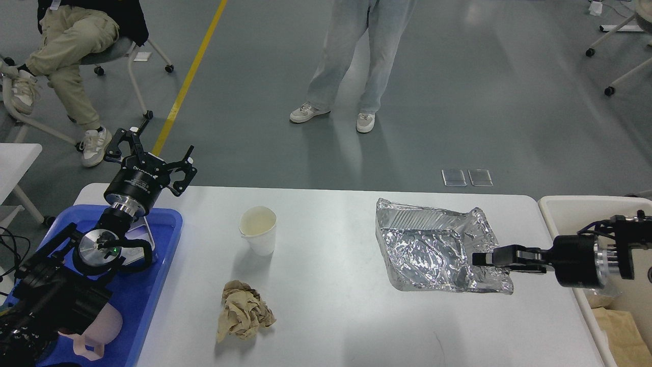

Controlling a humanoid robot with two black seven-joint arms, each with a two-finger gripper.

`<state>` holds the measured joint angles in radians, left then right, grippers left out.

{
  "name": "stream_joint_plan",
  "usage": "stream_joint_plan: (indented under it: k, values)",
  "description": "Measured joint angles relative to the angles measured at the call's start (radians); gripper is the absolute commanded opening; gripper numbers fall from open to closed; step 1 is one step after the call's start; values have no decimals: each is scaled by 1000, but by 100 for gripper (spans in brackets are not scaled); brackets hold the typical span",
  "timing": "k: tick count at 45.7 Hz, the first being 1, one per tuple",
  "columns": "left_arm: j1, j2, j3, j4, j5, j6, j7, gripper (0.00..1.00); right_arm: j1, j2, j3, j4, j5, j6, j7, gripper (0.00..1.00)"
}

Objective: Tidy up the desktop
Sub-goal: 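Grip the foil tray edge with the right gripper and drag it closer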

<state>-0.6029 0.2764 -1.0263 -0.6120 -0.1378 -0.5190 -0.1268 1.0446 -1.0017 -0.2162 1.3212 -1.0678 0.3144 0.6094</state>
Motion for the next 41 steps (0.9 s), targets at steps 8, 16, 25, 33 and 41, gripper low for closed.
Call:
stream_joint_plan:
  k: [8,16,25,33,41]
  values:
    - [14,0,3,0,36,0,-13,97,0,4,-3,-1,5,0,-2,0]
    - [19,0,3,-3,114,31,-22,97,-2,20,-3,-1,37,0,-2,0]
    - [23,3,3,-4,191,83,-77,96,-17,73,-2,-6,117,-26,-7,0]
    - [23,4,3,-5,266,118,-120,97,-42,210,-15,-87,178,-59,-15,0]
    - [20,2,3,-6,287,124,-129,97,-27,331,-63,-188,255,-87,-40,0]
